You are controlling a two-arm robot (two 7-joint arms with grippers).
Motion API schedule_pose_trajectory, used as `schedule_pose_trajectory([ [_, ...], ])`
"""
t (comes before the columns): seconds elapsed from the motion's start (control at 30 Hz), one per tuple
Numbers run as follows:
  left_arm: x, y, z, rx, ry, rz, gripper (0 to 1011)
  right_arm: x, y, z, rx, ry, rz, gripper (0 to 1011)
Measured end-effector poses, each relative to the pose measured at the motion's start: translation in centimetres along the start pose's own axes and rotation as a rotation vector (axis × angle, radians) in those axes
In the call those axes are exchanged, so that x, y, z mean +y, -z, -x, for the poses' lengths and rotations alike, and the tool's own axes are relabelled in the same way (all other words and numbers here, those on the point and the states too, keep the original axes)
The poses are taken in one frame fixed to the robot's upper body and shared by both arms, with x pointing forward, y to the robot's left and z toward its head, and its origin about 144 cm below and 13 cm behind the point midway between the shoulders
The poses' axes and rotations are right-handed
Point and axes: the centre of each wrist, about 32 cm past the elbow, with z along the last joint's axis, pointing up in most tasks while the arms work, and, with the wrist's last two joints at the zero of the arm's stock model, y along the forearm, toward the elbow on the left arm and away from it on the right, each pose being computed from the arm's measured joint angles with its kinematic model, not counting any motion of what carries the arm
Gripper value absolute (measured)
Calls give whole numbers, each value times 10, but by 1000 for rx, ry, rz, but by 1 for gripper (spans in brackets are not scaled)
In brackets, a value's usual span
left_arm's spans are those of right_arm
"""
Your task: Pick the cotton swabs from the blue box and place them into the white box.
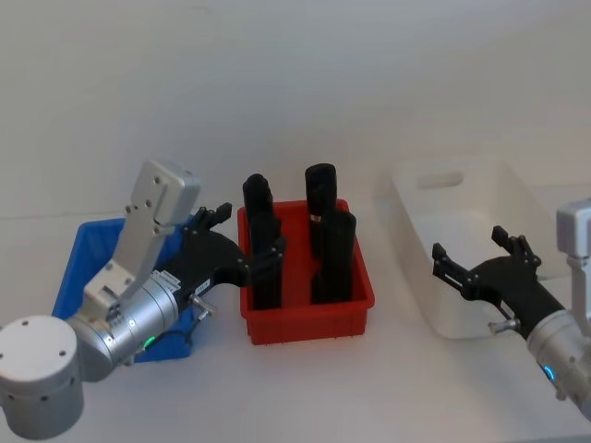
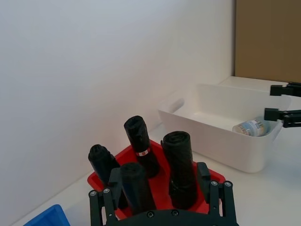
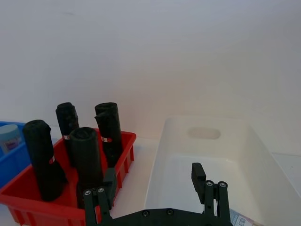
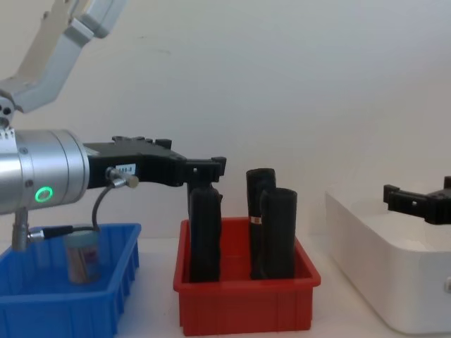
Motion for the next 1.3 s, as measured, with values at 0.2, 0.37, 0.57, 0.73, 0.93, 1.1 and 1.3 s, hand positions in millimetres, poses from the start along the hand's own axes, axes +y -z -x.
schedule_pose_trajectory([
  [0.2,0,10,15,-21,-52,23,1000,-17,-2,7,-2,-17,-19,1002],
  [0.37,1,18,29,-37,-99,47,1000,-29,-5,13,-2,-31,-33,1002],
  [0.57,2,27,45,-51,-149,78,1000,-38,-7,17,-2,-42,-43,1002],
  [0.73,3,31,53,-58,-177,96,1000,-41,-7,18,-1,-45,-45,1002],
  [0.93,4,34,58,-61,-192,106,999,-41,-7,18,-1,-45,-46,1002],
  [1.1,4,34,58,-61,-193,107,1000,-41,-7,18,-1,-45,-46,1002],
  [1.3,4,34,58,-61,-193,107,999,-41,-8,18,-1,-45,-47,1002],
])
